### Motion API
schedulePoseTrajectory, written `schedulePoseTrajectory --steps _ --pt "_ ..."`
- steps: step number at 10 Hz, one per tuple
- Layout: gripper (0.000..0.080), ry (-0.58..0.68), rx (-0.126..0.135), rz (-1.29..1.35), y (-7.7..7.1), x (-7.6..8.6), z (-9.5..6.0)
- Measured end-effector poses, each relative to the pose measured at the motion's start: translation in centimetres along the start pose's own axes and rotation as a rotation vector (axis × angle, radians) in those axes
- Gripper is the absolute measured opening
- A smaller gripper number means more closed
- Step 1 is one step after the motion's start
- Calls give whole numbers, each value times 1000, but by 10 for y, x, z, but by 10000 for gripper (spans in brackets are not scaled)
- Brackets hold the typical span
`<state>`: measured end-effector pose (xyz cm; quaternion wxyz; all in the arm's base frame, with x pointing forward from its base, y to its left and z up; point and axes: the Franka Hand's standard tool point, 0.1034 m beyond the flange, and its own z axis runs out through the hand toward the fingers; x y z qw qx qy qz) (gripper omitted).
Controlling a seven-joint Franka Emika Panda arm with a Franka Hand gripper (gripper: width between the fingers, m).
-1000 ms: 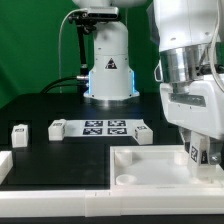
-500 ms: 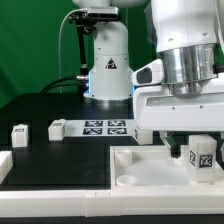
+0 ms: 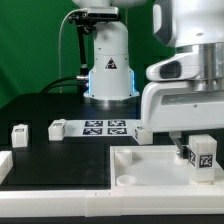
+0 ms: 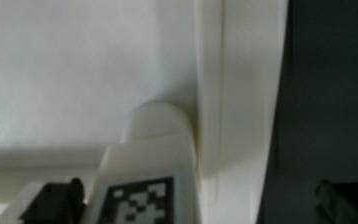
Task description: Assemble one leg
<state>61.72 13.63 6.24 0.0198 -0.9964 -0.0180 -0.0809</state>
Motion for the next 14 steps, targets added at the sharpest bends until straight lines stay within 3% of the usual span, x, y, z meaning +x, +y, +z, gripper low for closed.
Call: schedulePoseTrajectory --steps 2,7,8,9,10,13,14 --pt "649 -2 -26 -204 3 13 1" --pt "649 1 -22 -135 23 16 0" --pt "526 0 -22 -138 22 16 0" --pt "526 0 -22 -138 22 16 0" --pt "331 0 -21 -136 22 16 0" --pt "289 0 -20 -51 22 16 0" --pt "289 4 -10 121 20 15 1"
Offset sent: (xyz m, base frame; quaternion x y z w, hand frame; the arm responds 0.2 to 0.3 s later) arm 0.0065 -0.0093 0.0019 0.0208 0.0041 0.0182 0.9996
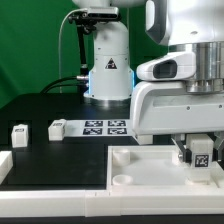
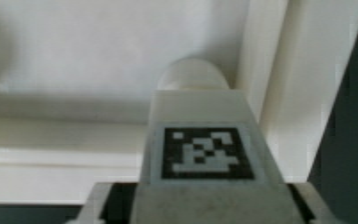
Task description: Assemble one leg
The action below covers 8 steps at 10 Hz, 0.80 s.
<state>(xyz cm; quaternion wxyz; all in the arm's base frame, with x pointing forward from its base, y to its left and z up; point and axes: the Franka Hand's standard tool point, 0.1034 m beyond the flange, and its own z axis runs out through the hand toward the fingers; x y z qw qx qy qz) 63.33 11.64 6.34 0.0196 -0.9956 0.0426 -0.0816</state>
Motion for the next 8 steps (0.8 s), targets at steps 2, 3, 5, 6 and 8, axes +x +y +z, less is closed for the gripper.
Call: schedulePoseTrajectory --steps 2,3,5,6,8 --pt "289 10 8 297 1 -2 1" --pt "289 10 6 470 3 -3 2" --pt "290 6 3 747 5 -4 2" --pt "290 5 -5 894 6 -5 1" --pt "290 -6 -5 1154 3 -8 2"
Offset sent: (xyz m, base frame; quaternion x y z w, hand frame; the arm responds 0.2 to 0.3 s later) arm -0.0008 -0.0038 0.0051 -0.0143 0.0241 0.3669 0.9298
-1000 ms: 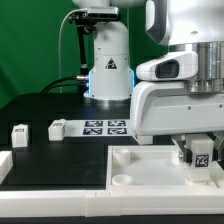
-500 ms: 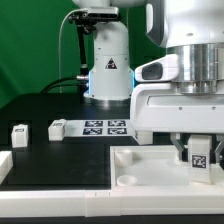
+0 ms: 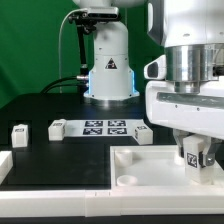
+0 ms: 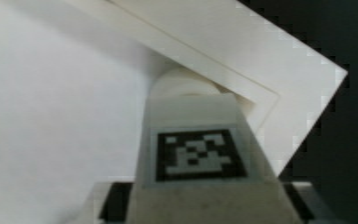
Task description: Assemble one leg
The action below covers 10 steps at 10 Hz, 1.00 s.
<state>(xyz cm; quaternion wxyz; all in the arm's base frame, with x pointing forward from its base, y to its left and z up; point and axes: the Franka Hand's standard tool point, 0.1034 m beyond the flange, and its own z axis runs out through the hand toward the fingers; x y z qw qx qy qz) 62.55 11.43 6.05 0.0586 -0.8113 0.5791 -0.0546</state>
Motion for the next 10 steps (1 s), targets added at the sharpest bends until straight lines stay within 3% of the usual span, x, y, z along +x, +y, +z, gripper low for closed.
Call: schedulePoseTrajectory --steps 3,4,5,6,7,8,10 --pt "290 -34 2 322 0 -7 1" --pt "290 -34 2 297 0 -7 1" --pt "362 -34 3 249 0 -7 1" --pt "362 -34 3 237 0 -7 1" --pt "560 -34 5 162 0 -8 0" --pt "625 -34 7 66 0 -9 0" --pt "643 -31 11 -199 -1 -10 0"
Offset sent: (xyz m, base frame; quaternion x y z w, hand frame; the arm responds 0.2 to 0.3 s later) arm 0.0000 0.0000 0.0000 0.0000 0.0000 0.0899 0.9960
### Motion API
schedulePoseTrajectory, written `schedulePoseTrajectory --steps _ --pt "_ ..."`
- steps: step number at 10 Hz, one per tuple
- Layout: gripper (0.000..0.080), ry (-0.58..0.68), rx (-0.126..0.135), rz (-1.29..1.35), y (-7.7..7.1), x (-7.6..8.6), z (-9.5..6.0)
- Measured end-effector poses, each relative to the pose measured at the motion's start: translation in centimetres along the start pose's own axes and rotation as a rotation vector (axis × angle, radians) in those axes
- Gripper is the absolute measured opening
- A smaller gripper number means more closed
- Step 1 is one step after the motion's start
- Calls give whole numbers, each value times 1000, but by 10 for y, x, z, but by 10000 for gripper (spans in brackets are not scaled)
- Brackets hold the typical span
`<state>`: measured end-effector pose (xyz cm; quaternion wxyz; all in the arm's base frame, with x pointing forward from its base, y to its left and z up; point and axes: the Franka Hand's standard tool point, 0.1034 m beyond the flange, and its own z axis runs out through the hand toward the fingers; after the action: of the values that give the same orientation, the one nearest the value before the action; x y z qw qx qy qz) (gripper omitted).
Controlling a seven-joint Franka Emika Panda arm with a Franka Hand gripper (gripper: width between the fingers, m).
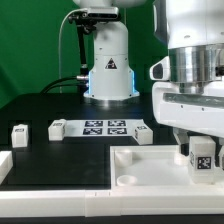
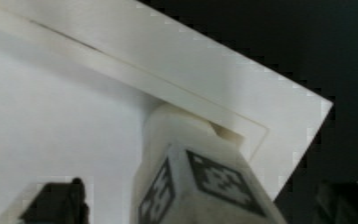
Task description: Assemble one leg
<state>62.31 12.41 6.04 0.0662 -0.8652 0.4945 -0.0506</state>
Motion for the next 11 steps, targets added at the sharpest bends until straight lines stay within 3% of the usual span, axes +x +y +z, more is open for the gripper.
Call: schedulePoseTrajectory --steps 8,9,10,11 --pt "649 22 -36 -862 -4 6 -3" --pt "626 22 -36 -860 -4 6 -3" --pt "485 22 -36 -858 -4 6 -3" --pt "485 22 -36 -858 -4 6 -3"
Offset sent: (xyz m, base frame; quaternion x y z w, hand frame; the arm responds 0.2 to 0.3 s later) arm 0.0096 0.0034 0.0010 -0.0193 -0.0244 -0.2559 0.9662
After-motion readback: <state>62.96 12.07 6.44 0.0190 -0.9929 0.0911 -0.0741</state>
